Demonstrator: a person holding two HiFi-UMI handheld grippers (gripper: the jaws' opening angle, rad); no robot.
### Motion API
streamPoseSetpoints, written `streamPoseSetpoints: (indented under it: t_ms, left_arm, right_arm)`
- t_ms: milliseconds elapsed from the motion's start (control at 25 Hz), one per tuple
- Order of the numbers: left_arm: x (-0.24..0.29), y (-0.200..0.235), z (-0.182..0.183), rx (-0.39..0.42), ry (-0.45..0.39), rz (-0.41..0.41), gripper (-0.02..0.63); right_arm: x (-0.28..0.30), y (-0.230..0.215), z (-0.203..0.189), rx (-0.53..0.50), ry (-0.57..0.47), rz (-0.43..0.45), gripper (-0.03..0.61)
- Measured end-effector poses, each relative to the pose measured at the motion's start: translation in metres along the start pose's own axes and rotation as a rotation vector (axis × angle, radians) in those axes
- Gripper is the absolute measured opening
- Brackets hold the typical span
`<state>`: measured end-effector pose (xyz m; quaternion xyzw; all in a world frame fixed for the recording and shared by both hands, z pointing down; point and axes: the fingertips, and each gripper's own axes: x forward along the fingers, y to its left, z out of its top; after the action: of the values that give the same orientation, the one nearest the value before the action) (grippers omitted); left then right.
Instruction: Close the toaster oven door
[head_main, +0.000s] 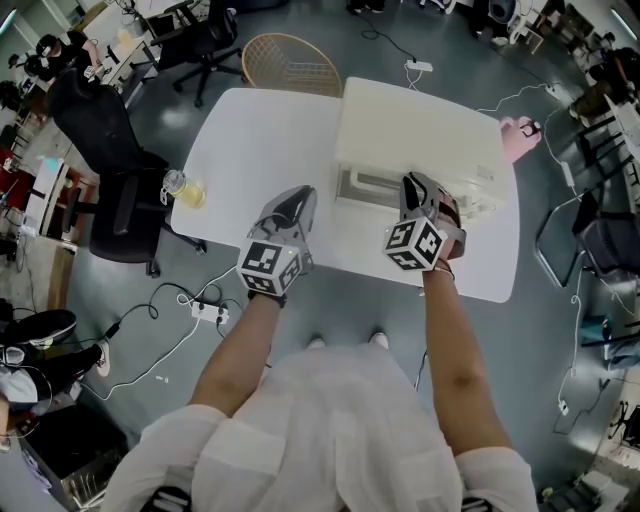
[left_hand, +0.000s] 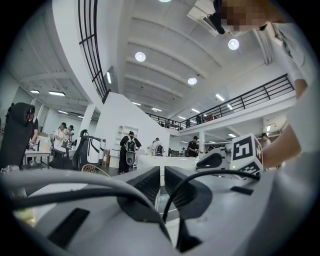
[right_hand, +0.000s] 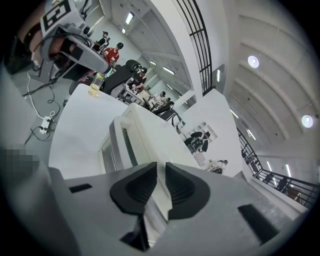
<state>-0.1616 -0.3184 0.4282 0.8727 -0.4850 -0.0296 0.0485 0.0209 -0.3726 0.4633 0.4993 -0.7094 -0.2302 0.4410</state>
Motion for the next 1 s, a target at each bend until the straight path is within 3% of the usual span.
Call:
streamPoseSetpoints:
  t_ms: [400,760,880,1000]
  left_arm:
    - [-0.017,0.009,0.014,0.023,-0.010,0.031,0.028]
    - [-0.038,0.014,0.031,0.057,-0.028,0.064,0.028]
    - [-0.047,0.010,0.043,0.088,-0.042,0.066,0.028]
    - [-0.060,0.008,0.055,0.103,-0.061,0.072,0.028]
  right_arm:
    - [-0.002,0.000,0.000,0.020,0.017,0.005,0.057]
    - [-0.046,-0.027,0.001,0.368,-0.096,-0.040,0.031]
    - [-0.072,-0.033,0.007,0.544,-0.200,-0.019,0.026]
    - [-0.101,-0.037,0.012,0.656,-0.291,-0.016,0.025]
